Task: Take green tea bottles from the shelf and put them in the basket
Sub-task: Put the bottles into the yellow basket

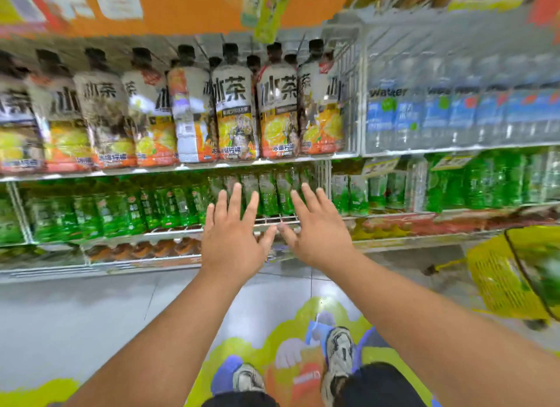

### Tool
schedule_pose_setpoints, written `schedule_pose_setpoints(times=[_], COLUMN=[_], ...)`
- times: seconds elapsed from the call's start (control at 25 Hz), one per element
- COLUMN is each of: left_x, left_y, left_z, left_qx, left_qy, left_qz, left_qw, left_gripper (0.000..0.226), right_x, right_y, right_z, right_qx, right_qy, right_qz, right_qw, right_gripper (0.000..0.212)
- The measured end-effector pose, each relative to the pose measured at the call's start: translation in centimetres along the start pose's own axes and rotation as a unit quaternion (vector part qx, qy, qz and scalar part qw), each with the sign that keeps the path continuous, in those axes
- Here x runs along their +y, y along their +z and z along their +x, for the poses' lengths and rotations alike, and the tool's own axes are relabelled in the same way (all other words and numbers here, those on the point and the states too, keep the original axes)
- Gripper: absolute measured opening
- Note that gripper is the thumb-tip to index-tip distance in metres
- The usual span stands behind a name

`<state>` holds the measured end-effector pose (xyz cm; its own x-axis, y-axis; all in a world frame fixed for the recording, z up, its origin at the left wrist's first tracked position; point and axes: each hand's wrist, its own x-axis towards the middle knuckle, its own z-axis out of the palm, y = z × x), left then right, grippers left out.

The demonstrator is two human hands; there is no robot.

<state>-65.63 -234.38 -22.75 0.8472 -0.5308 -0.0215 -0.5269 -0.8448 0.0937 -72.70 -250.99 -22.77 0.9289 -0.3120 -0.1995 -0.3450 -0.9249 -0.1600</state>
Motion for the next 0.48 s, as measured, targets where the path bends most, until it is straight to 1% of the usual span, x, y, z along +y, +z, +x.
schedule_pose_setpoints(times=[0.2,0.4,0.48], left_x=[0.5,0.6,1.5], left_y=[-5.3,-10.7,-12.2], left_z=[-3.8,-6.7,-8.8], left_qx=[0.002,0.012,0.010], left_qy=[0.003,0.038,0.039], left_qz=[-0.010,-0.010,-0.024], left_qw=[1.000,0.999,0.999], left_gripper=[0.088,0.087,0.081], right_x=[-1.7,-1.7,-2.1], right_y=[-4.7,-9.5,-10.3], right_z=[-6.0,-10.1,-12.3], right_qx=[0.020,0.048,0.052], right_qy=[0.024,0.053,0.063], right_qz=[0.004,0.002,0.009], right_qw=[0.999,0.997,0.997], right_gripper=[0.081,0.080,0.079])
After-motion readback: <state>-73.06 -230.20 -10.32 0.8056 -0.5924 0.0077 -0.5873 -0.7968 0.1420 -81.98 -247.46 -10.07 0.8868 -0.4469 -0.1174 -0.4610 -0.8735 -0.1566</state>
